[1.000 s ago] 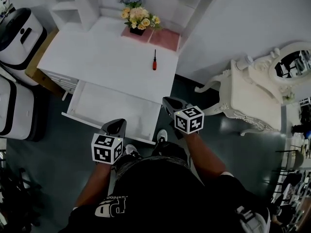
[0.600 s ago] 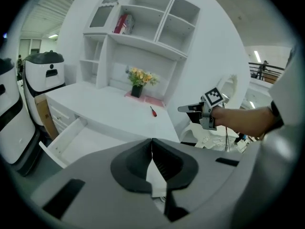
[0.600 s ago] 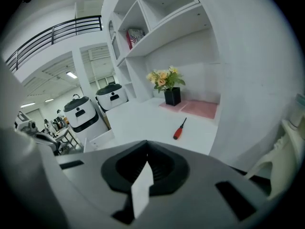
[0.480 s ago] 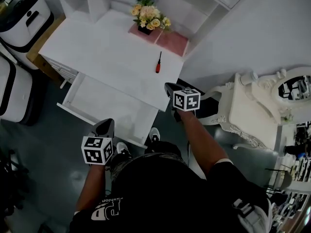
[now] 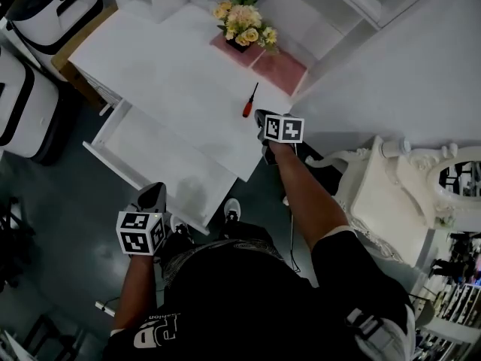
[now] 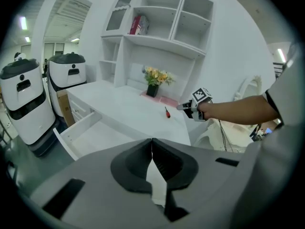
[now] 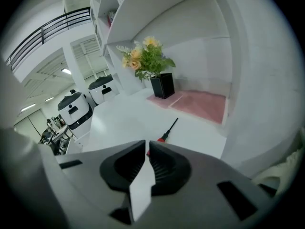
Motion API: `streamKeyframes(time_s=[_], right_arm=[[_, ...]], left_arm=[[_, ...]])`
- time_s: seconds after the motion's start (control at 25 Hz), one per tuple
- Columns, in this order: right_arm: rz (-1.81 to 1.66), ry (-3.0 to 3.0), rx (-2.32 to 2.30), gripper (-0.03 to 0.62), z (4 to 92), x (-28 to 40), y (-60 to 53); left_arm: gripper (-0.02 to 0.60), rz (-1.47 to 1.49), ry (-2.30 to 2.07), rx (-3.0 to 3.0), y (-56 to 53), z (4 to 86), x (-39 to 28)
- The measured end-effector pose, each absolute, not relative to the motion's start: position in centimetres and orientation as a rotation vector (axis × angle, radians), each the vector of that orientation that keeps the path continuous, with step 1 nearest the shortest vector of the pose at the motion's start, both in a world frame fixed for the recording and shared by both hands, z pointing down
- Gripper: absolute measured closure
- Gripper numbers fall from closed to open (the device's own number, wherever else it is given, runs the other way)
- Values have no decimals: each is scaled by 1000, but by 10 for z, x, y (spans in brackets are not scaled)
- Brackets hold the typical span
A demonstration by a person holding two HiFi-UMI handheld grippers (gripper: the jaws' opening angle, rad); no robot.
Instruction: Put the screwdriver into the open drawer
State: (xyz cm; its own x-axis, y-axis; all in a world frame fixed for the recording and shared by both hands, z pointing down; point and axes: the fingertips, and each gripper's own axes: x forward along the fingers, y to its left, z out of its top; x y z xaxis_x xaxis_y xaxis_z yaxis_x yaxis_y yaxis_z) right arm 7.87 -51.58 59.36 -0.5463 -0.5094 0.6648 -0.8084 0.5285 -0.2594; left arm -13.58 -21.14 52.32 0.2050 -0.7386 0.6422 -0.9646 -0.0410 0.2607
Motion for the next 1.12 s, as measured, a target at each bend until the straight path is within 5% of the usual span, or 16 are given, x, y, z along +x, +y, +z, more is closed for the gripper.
streamKeyframes(time_s=[0.72,1.12], right_arm=[[1111,-2011,1048,465,668,66,-601],[1009,-1827,1023,472,682,61,-603]], left_arm=[[566,427,-1676,1653,-209,530,-132],[566,424,-1674,1627,-206,537,-135]])
